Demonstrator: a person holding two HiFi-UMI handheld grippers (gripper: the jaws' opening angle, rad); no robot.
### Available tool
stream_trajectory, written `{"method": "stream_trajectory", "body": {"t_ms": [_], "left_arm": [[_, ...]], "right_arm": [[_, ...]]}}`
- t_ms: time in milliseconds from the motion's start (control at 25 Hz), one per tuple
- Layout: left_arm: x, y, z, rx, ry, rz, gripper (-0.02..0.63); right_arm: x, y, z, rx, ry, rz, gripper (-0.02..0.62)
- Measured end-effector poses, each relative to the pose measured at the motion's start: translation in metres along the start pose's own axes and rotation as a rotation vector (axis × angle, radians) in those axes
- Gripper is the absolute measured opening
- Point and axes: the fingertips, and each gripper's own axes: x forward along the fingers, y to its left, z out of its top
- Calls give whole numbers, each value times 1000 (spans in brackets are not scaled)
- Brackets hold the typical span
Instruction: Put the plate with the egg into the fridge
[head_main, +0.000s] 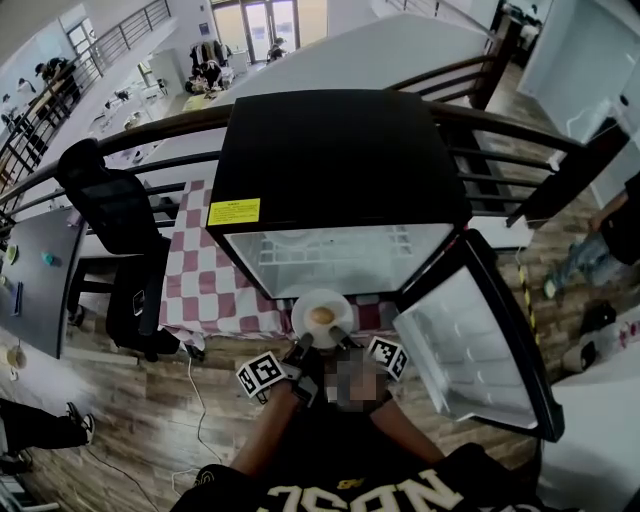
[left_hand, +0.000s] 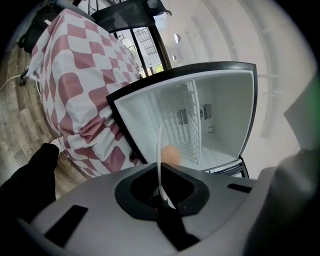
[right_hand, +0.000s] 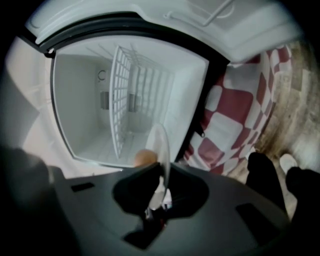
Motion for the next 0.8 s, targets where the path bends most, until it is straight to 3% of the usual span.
{"method": "stream_trajectory", "body": {"t_ms": [800], "left_arm": [[60, 55, 40, -37, 44, 44, 32]], "right_arm": [[66, -42, 33, 18, -45, -86, 40]]}}
